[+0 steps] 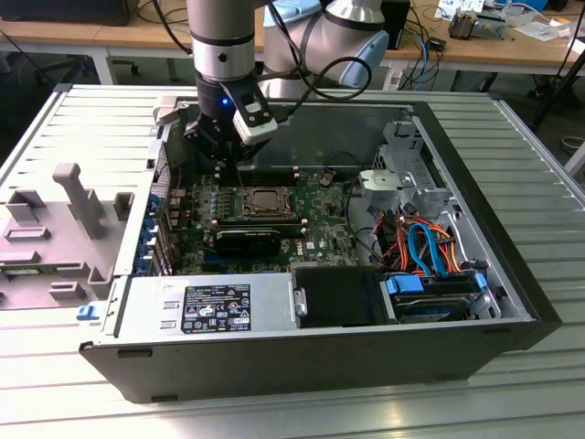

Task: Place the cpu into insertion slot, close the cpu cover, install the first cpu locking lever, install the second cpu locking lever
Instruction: 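Install the first cpu locking lever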

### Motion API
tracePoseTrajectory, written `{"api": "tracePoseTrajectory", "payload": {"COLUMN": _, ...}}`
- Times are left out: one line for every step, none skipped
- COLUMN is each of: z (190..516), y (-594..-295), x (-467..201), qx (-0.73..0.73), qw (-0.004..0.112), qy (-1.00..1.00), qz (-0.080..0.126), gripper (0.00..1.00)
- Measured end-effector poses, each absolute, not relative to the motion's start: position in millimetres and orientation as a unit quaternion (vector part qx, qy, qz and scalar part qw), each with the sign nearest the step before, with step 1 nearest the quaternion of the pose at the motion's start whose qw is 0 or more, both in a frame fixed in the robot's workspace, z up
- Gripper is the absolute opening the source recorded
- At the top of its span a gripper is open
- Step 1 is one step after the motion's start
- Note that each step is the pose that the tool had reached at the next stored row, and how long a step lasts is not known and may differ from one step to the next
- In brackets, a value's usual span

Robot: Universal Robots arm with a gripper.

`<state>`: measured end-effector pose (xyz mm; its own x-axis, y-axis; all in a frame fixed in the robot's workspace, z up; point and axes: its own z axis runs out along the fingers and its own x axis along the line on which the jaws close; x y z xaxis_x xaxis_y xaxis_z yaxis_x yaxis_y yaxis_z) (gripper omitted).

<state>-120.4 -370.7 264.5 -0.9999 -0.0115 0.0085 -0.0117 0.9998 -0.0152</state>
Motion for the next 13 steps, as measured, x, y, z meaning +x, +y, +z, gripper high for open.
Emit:
{"api": "tracePoseTrajectory", "payload": {"z": 264, "y": -369, "x": -121, "qx": 0.006, "qw": 0.004, "qy": -1.000, "qz": 0.008, "gripper": 0.11}}
{"api": "tracePoseTrajectory", "payload": {"z": 264, "y": -367, "x": -122, "qx": 0.006, "qw": 0.004, "qy": -1.000, "qz": 0.008, "gripper": 0.11}}
{"api": "tracePoseTrajectory", "payload": {"z": 264, "y": -366, "x": -123, "qx": 0.006, "qw": 0.004, "qy": -1.000, "qz": 0.008, "gripper": 0.11}}
{"api": "tracePoseTrajectory", "payload": {"z": 264, "y": -365, "x": -123, "qx": 0.006, "qw": 0.004, "qy": -1.000, "qz": 0.008, "gripper": 0.11}}
{"api": "tracePoseTrajectory", "payload": {"z": 264, "y": -364, "x": -125, "qx": 0.006, "qw": 0.004, "qy": -1.000, "qz": 0.007, "gripper": 0.11}}
{"api": "tracePoseTrajectory", "payload": {"z": 264, "y": -363, "x": -125, "qx": 0.006, "qw": 0.004, "qy": -1.000, "qz": 0.007, "gripper": 0.11}}
{"api": "tracePoseTrajectory", "payload": {"z": 264, "y": -362, "x": -126, "qx": 0.006, "qw": 0.004, "qy": -1.000, "qz": 0.006, "gripper": 0.11}}
{"api": "tracePoseTrajectory", "payload": {"z": 264, "y": -362, "x": -127, "qx": 0.006, "qw": 0.004, "qy": -1.000, "qz": 0.006, "gripper": 0.11}}
{"api": "tracePoseTrajectory", "payload": {"z": 264, "y": -361, "x": -128, "qx": 0.007, "qw": 0.004, "qy": -1.000, "qz": 0.005, "gripper": 0.11}}
{"api": "tracePoseTrajectory", "payload": {"z": 264, "y": -360, "x": -128, "qx": 0.008, "qw": 0.004, "qy": -1.000, "qz": 0.005, "gripper": 0.11}}
{"api": "tracePoseTrajectory", "payload": {"z": 264, "y": -359, "x": -129, "qx": 0.010, "qw": 0.004, "qy": -1.000, "qz": 0.003, "gripper": 0.11}}
{"api": "tracePoseTrajectory", "payload": {"z": 264, "y": -358, "x": -129, "qx": 0.012, "qw": 0.004, "qy": -1.000, "qz": 0.002, "gripper": 0.11}}
{"api": "tracePoseTrajectory", "payload": {"z": 264, "y": -358, "x": -129, "qx": 0.015, "qw": 0.004, "qy": -1.000, "qz": 0.001, "gripper": 0.11}}
